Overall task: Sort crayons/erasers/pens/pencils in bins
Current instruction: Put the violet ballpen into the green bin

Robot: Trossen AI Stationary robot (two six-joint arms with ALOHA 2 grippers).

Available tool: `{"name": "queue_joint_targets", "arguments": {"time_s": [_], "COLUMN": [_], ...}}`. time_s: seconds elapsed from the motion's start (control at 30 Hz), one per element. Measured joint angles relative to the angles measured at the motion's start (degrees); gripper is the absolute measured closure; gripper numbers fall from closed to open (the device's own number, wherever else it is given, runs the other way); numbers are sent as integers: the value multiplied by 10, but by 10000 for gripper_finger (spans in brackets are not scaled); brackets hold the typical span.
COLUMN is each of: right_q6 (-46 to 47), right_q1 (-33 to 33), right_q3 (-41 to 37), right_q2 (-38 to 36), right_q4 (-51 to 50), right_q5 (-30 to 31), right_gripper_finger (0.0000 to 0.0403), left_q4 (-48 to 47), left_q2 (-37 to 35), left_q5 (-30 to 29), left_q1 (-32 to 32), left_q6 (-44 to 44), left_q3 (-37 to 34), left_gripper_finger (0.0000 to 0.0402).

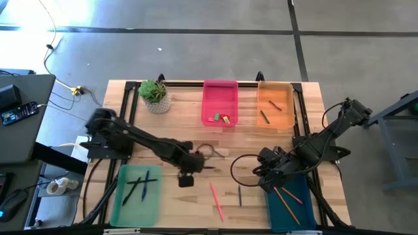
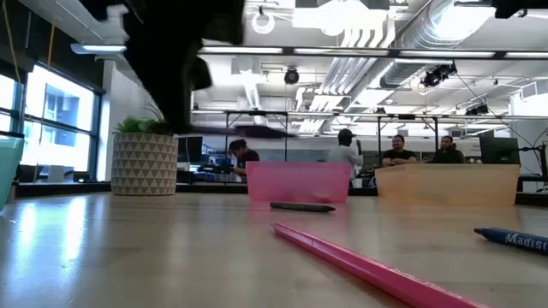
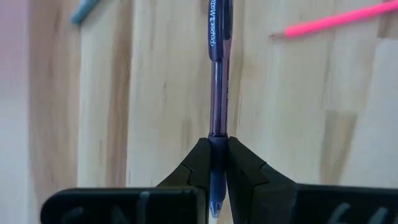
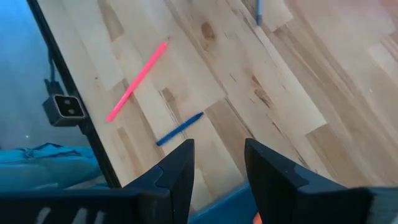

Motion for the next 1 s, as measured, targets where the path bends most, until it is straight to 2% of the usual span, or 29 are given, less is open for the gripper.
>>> {"name": "queue_joint_targets", "arguments": {"time_s": [0.27,0.5,0.67,1.0], "right_q6": [-47,-122,-183,-277], "right_q1": [-42,-102,-145,-227], "right_q3": [0,0,0,0], "right_q2": [-8,-8,-4,15], "right_q4": [24,68,129,207], "right_q5": [4,0,-13,-36], "right_gripper_finger": [270,270,270,270], "left_q4": [-18,-57,-81,-106], "left_q2": [-150,-242,-270,-272], "left_q5": [-39,-77,-100,-121], "left_q1": [-43,-116,-184,-313], "left_q6": [-160,-324,-450,-650], "left_q3": [-87,-141,-176,-195], "left_gripper_finger": [392,392,392,392]}}
